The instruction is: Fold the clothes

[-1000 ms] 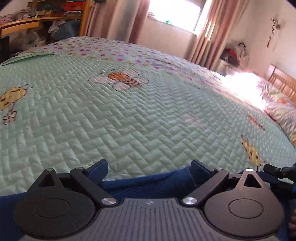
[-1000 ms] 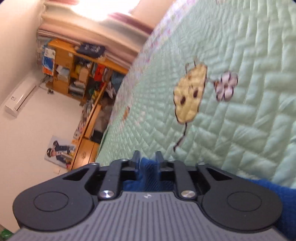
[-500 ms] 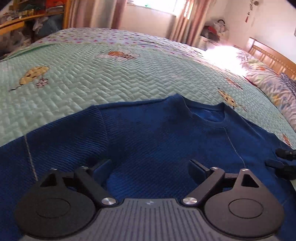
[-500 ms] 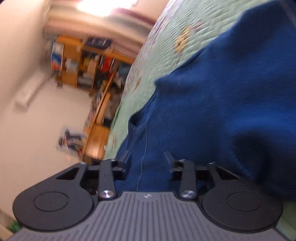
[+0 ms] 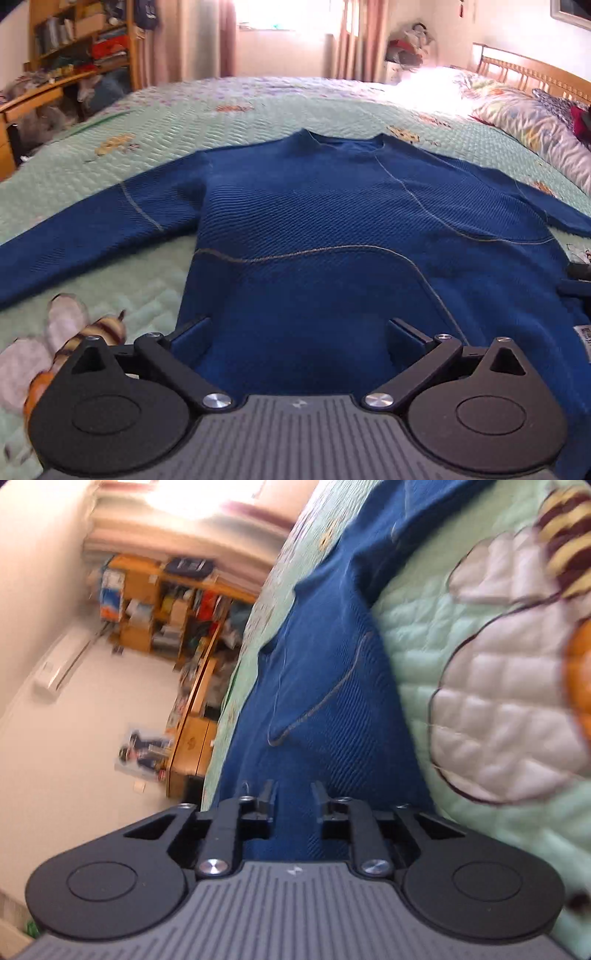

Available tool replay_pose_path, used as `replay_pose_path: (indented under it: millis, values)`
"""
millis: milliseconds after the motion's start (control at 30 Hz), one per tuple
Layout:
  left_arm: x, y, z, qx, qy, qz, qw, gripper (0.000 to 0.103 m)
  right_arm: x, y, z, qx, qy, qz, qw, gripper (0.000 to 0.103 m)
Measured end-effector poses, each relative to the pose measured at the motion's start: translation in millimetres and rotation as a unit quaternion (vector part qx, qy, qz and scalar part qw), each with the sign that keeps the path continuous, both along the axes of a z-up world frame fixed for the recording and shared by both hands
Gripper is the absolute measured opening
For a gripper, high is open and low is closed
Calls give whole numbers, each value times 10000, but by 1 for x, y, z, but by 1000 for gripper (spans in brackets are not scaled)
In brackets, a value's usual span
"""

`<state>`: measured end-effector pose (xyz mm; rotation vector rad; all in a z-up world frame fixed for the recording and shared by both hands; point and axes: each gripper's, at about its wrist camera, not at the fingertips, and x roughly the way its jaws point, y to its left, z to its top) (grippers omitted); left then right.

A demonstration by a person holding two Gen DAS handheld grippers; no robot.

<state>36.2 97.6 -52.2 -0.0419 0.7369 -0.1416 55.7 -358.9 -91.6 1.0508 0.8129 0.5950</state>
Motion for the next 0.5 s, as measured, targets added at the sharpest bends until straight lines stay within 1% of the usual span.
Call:
replay_pose_path:
  millis: [33,67,100,133,167,200,233,267,300,333,367,400,433,467,500]
  values:
    - [-11,3,4,-265,-71,20,9996,101,-7,1,11,-4,-131,56,9999,51]
    - [-21,8,9,-589,-159,11,9981,102,-14,3,21,-26,-317,142,9994,71]
    - [-30,13,11,-852,-212,14,9961,102,-20,5,29,-23,-471,246,9986,78]
    - [-37,14,7,-962,-186,15,9952,102,-24,7,31,20,-535,365,9979,78]
    - [-42,15,0,-999,-124,11,9949,102,-29,9,29,91,-486,461,9977,78]
    - [-47,15,-7,-1036,-62,6,9946,102,-34,11,20,115,-307,510,9982,78]
    - [-52,15,-13,-1074,0,1,9942,102,-36,5,9,-20,-97,509,9987,77]
    - [-58,12,-16,-985,-18,-18,9951,102,-41,2,3,-250,-109,453,9986,54]
    - [-64,9,-16,-849,-46,-30,9964,102,-48,-4,3,-501,-197,372,9979,34]
    - [-68,6,-16,-788,-66,-35,9969,102,-53,-7,4,-569,-204,333,9976,31]
    - [-72,4,-14,-833,-85,-72,9965,102,-59,-10,6,-629,-211,296,9974,34]
    - [-76,5,-14,-973,-80,-126,9951,102,-68,-13,9,-595,-215,294,9976,41]
    - [-78,8,-13,-1144,-64,-141,9933,102,-75,-15,14,-624,-268,312,9972,45]
    - [-80,11,-12,-1313,-53,-108,9913,102,-82,-17,19,-733,-353,314,9962,56]
    - [-81,13,-11,-1477,-45,-56,9890,102,-87,-19,24,-873,-433,294,9948,61]
